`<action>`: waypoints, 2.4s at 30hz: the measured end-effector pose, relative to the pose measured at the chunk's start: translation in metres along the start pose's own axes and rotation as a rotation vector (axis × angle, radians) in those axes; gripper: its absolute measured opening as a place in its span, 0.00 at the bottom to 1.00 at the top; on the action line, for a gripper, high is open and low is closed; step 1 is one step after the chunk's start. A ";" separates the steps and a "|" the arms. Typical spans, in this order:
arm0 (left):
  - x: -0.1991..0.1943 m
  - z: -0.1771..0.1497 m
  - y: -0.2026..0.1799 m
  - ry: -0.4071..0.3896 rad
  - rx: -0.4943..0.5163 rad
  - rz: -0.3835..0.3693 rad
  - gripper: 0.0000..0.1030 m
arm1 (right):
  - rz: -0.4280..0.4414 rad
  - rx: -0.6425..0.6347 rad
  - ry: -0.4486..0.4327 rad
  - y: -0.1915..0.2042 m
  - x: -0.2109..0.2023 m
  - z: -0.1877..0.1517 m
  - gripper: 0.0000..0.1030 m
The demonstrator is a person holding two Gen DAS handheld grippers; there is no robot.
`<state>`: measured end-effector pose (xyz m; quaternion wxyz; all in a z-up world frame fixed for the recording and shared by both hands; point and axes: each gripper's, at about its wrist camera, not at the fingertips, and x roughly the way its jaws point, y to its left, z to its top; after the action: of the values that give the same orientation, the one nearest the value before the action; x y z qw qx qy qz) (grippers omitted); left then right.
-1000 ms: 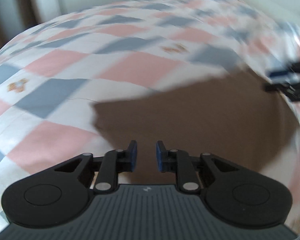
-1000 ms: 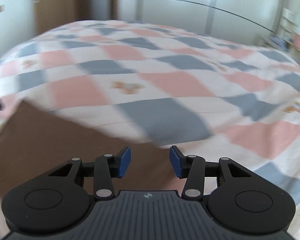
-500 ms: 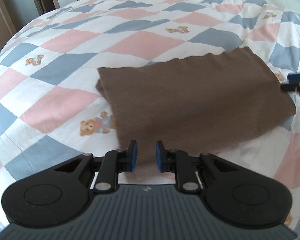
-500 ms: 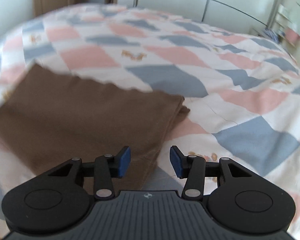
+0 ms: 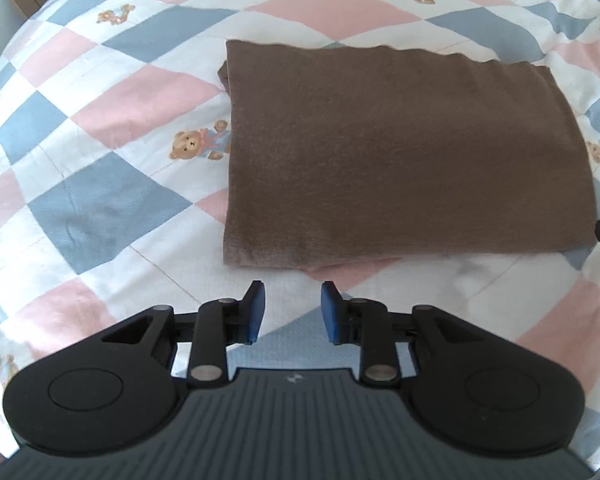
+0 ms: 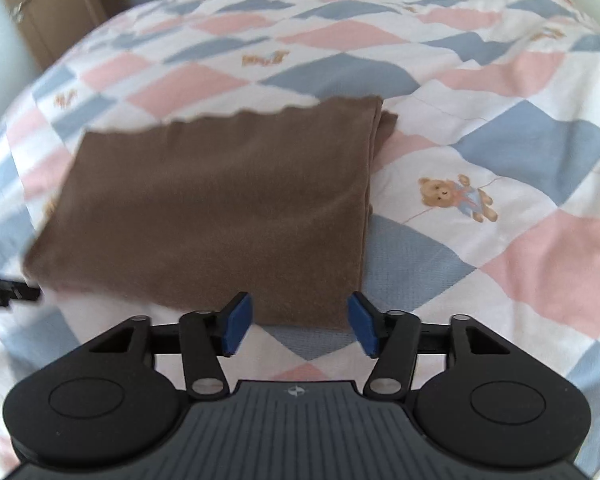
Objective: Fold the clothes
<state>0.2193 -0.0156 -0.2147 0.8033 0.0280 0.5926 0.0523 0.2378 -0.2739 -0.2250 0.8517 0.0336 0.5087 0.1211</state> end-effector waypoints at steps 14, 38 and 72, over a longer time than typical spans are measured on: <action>-0.020 -0.011 -0.012 0.038 -0.007 0.035 0.31 | 0.042 0.107 0.047 0.003 -0.024 -0.002 0.69; -0.020 -0.023 -0.063 -0.091 0.191 -0.012 0.37 | 0.024 0.103 0.071 -0.018 -0.022 -0.005 0.73; 0.053 -0.077 -0.272 -0.623 1.053 0.058 0.43 | 0.566 0.477 0.236 -0.176 0.150 0.136 0.63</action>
<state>0.1748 -0.2810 -0.3165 0.8154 0.4514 0.2749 -0.2363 0.4553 -0.3996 -0.3202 0.6885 0.3555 0.5878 0.2325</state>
